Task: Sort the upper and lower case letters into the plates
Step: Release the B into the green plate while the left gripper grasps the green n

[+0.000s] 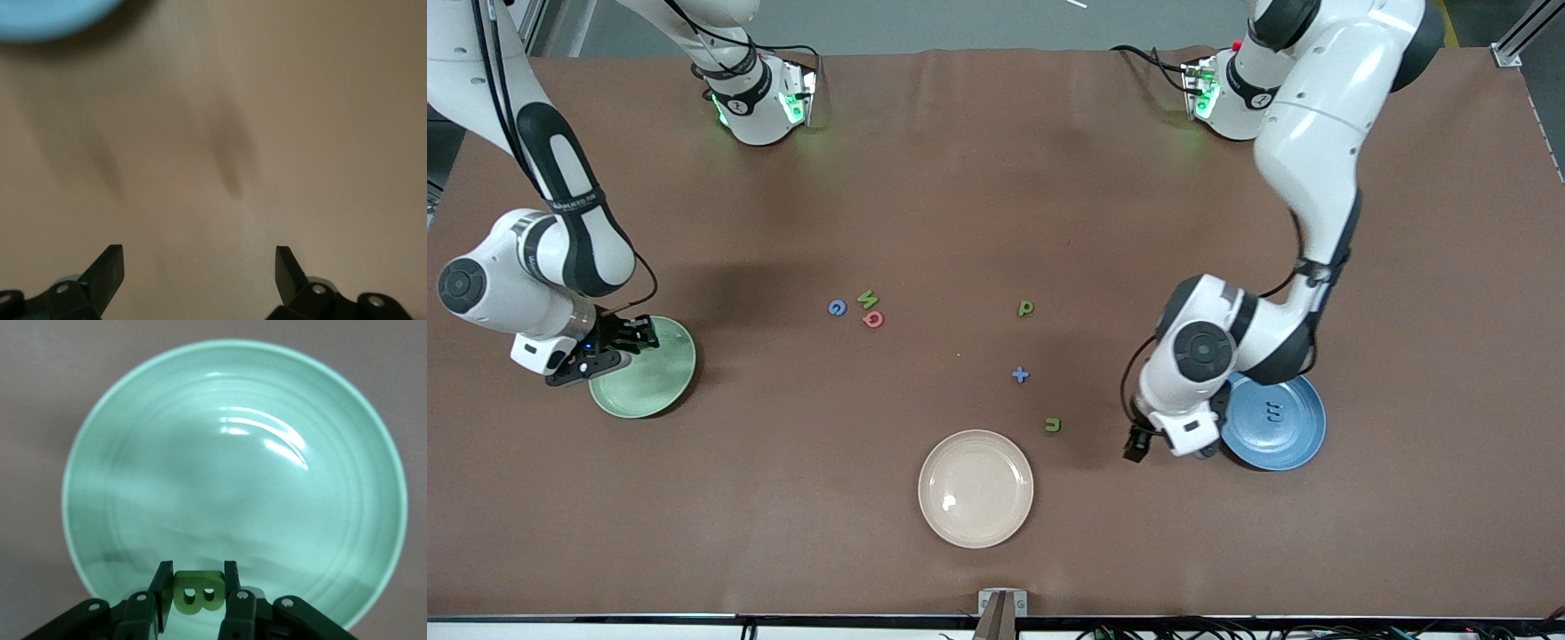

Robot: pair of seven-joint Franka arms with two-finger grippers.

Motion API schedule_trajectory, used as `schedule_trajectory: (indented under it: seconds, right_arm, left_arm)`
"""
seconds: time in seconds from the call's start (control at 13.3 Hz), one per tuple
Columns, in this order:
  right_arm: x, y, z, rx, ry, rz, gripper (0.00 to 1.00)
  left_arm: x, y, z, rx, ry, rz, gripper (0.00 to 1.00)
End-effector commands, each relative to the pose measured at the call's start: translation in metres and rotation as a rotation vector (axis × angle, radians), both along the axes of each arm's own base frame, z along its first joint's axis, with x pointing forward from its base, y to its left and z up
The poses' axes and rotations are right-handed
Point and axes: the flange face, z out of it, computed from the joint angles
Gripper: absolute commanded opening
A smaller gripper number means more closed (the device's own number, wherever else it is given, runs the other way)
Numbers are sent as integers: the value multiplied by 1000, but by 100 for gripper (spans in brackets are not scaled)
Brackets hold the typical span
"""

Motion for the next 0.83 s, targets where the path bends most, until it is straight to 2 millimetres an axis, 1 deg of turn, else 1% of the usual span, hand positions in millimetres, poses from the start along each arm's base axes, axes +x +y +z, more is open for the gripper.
schedule_trajectory:
  seconds: [0.0,0.08,0.15,0.23,0.3,0.38,0.45,0.53,0.6,0.75]
  right_arm:
    - [-6,-13,-3,9,-5,15,18]
    - [-6,-14,-3,8,-7,13,29]
    - [-6,-13,-3,9,-5,15,32]
    - [-6,-12,-2,8,-7,16,41]
    - [-4,-7,-1,9,-9,18,87]
    - [-2,-5,5,8,-14,18,100]
    - [1,0,16,4,-28,26,100]
    - [6,9,30,0,-48,38,100]
    - [11,20,49,-3,-65,57,100]
    - [13,44,78,14,-18,61,100]
  left_arm:
    - [8,-28,-1,-96,-6,75,100]
    - [5,-41,4,-158,-10,108,99]
    - [-3,-55,2,-172,1,118,97]
    - [-7,-61,-5,-167,12,151,94]
    - [-12,-68,-15,-170,25,201,91]
    - [-12,-69,-22,-180,28,250,86]
    - [-11,-70,-29,-199,18,296,77]
    - [-11,-71,-33,-206,17,317,74]
    - [-13,-72,-37,-203,23,321,73]
    - [-13,-70,-42,-207,32,326,71]
